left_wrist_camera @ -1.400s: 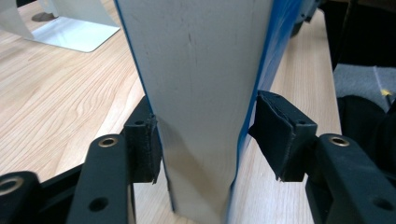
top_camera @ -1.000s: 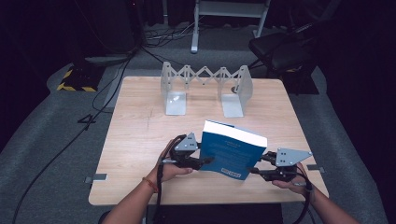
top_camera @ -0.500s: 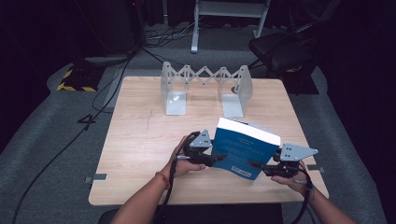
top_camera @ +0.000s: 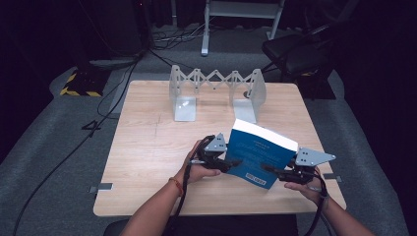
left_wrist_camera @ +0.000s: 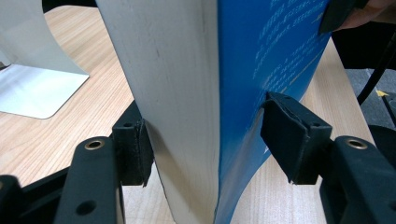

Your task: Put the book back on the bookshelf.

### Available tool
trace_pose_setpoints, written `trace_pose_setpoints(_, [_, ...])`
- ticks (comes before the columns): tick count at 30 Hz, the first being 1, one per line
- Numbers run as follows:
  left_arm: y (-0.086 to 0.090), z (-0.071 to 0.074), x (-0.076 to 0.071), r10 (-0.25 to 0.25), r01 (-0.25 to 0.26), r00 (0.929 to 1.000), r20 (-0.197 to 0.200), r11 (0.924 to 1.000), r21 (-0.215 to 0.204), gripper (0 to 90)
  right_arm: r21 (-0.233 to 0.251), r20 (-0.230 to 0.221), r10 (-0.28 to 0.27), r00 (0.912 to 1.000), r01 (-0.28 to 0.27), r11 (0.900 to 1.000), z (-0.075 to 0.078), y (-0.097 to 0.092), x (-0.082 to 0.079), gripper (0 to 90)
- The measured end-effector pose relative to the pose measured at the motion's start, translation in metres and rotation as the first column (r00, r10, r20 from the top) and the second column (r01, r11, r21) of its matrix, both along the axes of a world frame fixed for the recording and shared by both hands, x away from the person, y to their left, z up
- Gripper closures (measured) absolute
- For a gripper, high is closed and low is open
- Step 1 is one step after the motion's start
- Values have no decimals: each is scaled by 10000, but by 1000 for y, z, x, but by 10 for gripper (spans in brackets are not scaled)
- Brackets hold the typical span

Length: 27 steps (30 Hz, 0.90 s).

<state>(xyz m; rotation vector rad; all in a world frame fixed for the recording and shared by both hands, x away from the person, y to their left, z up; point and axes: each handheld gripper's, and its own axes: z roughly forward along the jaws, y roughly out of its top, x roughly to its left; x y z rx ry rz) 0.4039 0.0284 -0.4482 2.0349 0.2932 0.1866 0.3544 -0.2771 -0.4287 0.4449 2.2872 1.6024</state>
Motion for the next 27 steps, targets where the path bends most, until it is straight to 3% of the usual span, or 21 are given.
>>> trace_pose_setpoints(5, [0, 0, -2, 47, -47, 10000, -52, 10000, 25, 362, 190, -159, 126, 9998, -123, 9997, -1, -1, 2, 602])
trace_pose_setpoints(8, [0, 1, -4, 172, -171, 9998, -45, 9995, 268, 317, 222, -102, 171, 9998, -168, 9996, -2, 0, 1, 609])
trace_pose_setpoints(10, [6, 0, -8, 512, -501, 9986, -149, 9967, 645, 289, 136, -56, 315, 9995, -314, 9994, 0, 3, -1, 615])
trace_pose_setpoints(13, [23, -7, -14, 985, -921, 9944, -374, 9851, 1451, 190, 17, 73, 286, 9996, -286, 9996, 1, 7, -5, 617])
trace_pose_setpoints(15, [41, -13, -19, 1350, -1248, 9899, -437, 9749, 1842, 183, -8, 122, 231, 9997, -231, 9997, 2, 8, -6, 618])
trace_pose_setpoints(17, [62, -20, -22, 1811, -1628, 9805, -765, 9660, 2010, 185, -80, 183, 118, 9998, -116, 9999, 3, 10, -6, 620])
trace_pose_setpoints(19, [86, -30, -24, 2384, -2099, 9668, -926, 9465, 2452, 189, -161, 177, 46, 9998, -43, 9999, 5, 11, -5, 621])
trace_pose_setpoints(20, [96, -34, -25, 2678, -2346, 9594, -881, 9317, 2773, 188, -147, 120, -6, 9999, 8, 9999, 6, 11, -4, 621])
trace_pose_setpoints(21, [106, -38, -25, 3012, -2654, 9499, -834, 9183, 2937, 189, -125, 84, -46, 10000, 48, 9999, 6, 11, -3, 622])
trace_pose_setpoints(22, [115, -41, -26, 3277, -2904, 9409, -851, 9104, 2946, 195, -92, 12, -41, 10000, 41, 9999, 7, 11, -1, 622])
trace_pose_setpoints(24, [132, -43, -26, 3703, -3307, 9230, -1045, 9023, 2767, 193, -39, 5, -119, 9999, 119, 9999, 8, 12, 2, 623])
trace_pose_setpoints(25, [139, -44, -25, 3949, -3551, 9127, -1053, 8938, 2740, 192, -56, -16, -65, 10000, 65, 10000, 10, 13, 5, 623])
trace_pose_setpoints(26, [145, -46, -24, 4248, -3832, 8993, -1042, 8799, 2809, 182, -46, 1, -78, 10000, 78, 10000, 12, 14, 7, 623])
trace_pose_setpoints(27, [149, -48, -23, 4449, -3998, 8901, -990, 8664, 2991, 170, -31, 1, -131, 9999, 131, 9999, 13, 16, 9, 623])
